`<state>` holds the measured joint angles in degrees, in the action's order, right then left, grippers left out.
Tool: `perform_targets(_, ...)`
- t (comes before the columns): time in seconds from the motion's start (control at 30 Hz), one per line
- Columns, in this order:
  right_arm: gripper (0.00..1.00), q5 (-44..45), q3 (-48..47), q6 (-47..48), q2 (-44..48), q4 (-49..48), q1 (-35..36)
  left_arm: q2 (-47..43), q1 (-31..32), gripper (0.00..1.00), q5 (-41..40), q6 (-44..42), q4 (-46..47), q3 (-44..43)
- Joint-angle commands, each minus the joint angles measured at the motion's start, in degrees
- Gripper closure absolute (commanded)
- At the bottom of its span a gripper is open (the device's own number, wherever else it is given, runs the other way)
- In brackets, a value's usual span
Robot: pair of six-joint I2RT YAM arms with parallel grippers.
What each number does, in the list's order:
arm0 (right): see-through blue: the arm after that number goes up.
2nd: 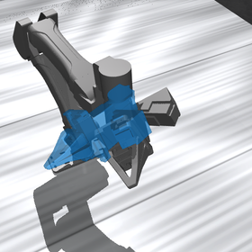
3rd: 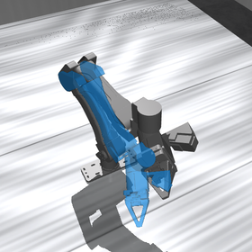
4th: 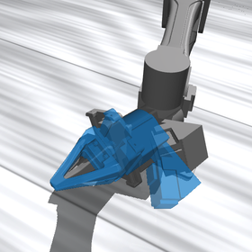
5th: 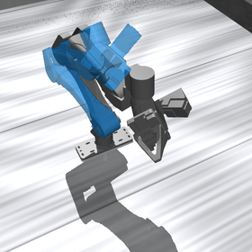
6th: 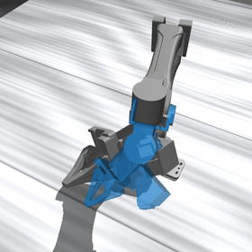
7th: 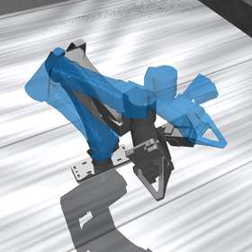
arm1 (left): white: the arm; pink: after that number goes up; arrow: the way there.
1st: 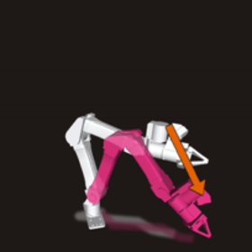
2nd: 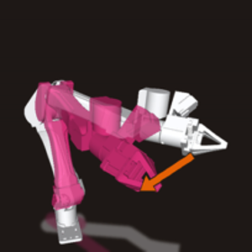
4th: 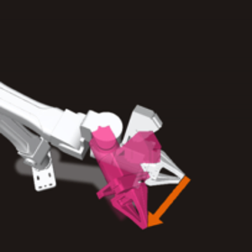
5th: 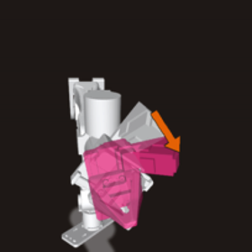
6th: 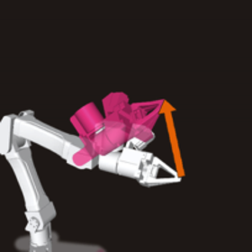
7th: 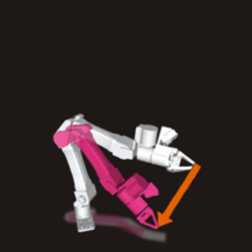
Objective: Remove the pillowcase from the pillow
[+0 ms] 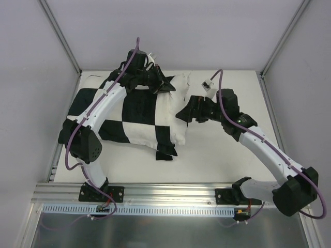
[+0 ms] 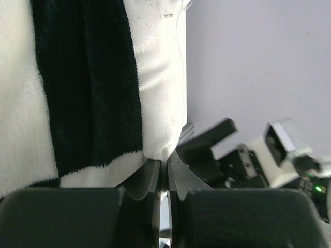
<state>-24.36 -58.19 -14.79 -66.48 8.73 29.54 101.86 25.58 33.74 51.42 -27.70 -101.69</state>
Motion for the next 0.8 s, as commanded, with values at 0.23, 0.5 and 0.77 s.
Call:
perform_targets(0.23, 0.19, 3.60, -8.68, -3.84, -18.24, -3.83, 2.98, -0.70, 2.54, 1.00, 6.51, -0.97, 5.47, -4.57)
perform_targets(0.5, 0.99, 12.40, -3.08, -5.25, -8.16, 1.02, -4.30, -0.18, 1.66, 0.72, 12.31, -8.87, 3.45, -4.30)
perform_targets(0.77, 0.99, 6.26, 6.50, -2.97, 5.29, 8.58, -25.72, -4.47, -2.46, 0.15, 13.02, -17.14, -1.74, -3.69)
